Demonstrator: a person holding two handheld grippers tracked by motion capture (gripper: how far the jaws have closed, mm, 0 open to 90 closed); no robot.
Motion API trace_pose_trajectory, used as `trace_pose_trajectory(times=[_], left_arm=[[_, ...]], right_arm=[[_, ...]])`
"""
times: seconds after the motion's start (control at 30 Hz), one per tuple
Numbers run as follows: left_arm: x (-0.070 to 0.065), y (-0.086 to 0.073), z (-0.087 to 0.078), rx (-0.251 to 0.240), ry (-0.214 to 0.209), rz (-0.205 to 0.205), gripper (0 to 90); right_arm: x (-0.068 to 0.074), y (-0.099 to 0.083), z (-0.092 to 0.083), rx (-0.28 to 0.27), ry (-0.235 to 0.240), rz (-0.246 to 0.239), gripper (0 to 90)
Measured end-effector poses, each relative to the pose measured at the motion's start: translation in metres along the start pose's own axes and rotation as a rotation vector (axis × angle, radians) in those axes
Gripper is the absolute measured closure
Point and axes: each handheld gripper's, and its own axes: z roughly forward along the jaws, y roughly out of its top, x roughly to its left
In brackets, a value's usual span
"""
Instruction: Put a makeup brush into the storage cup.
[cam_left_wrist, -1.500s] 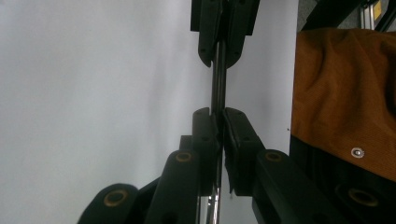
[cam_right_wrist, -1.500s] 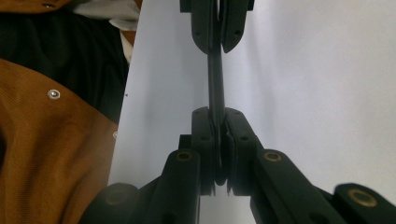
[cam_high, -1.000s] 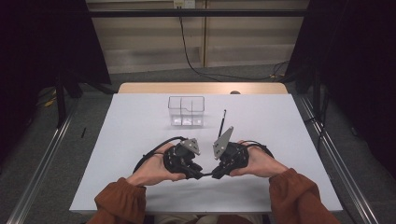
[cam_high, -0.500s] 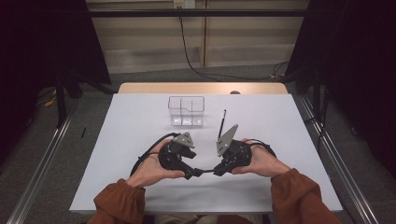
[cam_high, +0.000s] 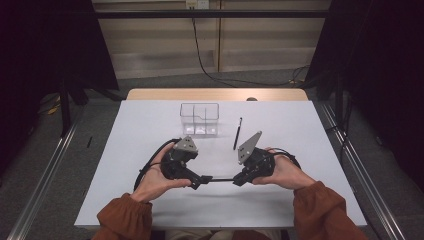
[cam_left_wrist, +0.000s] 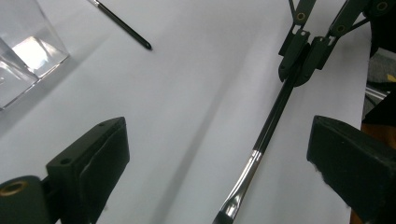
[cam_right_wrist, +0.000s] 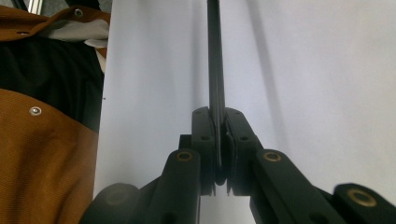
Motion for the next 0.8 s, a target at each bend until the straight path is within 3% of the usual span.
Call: trace_pose_trajectory(times=[0.17, 0.27, 0.6, 0.8], left_arm=[[0.000, -0.001, -0.009, -0.039, 0.017, 0.025, 4.1], [-0.001, -0.002, -0.013, -0.062, 0.015, 0.020, 4.1], [0.001, -0.015, -0.029, -0.099, 0.076, -0.005, 3.7], [-0.002, -0.023, -0.037, -0.128, 0.093, -0.014, 3.8]], right_arm=[[0.000, -0.003, -0.002, -0.009, -0.010, 0.012, 83.8], [0.000, -0.005, -0.002, -0.008, -0.015, 0.019, 83.8], [0.003, -0.008, -0.007, -0.011, -0.039, 0.034, 83.8], [0.004, -0.016, -0.011, -0.032, -0.078, 0.059, 83.8]])
